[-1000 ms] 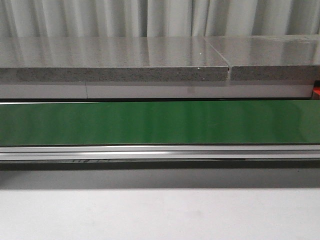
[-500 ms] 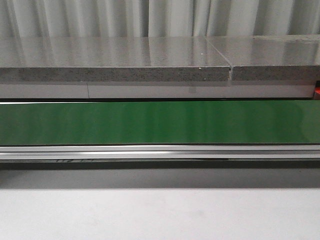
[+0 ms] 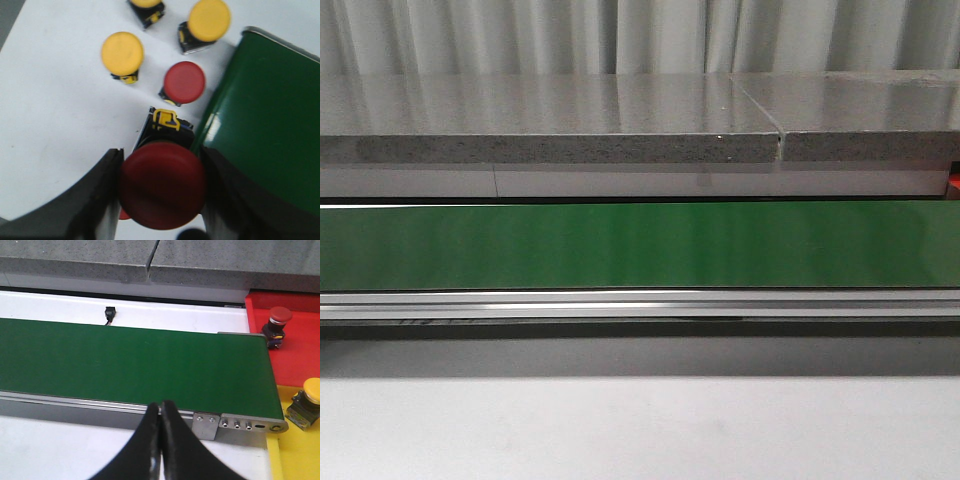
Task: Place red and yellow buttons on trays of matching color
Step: 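Lower the left gripper onto a red button in the pile and grasp, then set the red button on the green belt and open the left gripper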
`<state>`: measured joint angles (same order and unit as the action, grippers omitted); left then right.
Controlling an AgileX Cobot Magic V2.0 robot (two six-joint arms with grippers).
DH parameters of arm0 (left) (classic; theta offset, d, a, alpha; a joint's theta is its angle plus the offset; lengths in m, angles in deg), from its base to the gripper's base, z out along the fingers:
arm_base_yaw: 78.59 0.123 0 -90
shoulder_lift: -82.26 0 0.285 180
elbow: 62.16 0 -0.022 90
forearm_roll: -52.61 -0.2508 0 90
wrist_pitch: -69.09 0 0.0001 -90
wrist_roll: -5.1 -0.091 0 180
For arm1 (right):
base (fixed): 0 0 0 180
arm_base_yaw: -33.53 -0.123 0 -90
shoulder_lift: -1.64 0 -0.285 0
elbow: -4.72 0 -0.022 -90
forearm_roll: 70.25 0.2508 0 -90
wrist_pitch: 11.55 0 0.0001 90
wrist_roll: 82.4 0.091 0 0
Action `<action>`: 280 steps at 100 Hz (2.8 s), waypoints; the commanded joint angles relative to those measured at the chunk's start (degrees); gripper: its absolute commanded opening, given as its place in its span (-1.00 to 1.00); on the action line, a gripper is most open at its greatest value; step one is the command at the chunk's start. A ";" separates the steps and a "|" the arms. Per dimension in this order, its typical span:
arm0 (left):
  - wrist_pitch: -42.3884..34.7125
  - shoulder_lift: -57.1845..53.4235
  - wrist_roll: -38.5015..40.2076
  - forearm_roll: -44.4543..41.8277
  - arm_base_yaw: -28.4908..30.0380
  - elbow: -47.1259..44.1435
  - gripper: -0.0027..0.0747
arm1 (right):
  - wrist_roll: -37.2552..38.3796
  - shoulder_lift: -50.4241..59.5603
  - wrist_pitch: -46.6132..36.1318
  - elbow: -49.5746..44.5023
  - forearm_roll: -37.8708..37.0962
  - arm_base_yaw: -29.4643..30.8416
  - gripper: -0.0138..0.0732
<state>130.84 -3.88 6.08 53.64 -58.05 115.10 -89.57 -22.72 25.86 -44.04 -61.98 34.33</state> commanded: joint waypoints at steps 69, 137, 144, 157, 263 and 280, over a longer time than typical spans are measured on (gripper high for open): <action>-2.42 1.80 -0.23 0.59 -14.19 1.72 -0.55 | -0.36 -0.42 -4.02 1.46 0.34 0.08 -0.83; -5.59 4.82 0.16 3.23 -14.05 8.47 0.52 | -0.36 -0.42 -4.02 1.46 0.34 0.08 -0.83; -5.59 4.82 1.46 2.88 -13.91 10.56 0.52 | -0.36 -0.42 -4.02 1.46 0.34 0.08 -0.83; -5.59 4.82 4.56 2.88 -11.82 13.26 0.52 | -0.36 -0.42 -4.02 1.46 0.34 0.08 -0.83; -0.31 19.42 11.67 1.63 6.22 13.61 0.50 | -0.36 -0.42 -4.02 1.46 0.34 0.08 -0.83; -1.50 21.65 11.72 1.53 6.31 13.82 0.50 | -0.36 -0.42 -4.02 1.46 0.34 0.08 -0.83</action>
<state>131.00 19.65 17.09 54.93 -51.90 127.23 -89.57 -22.72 25.86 -44.04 -61.98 34.33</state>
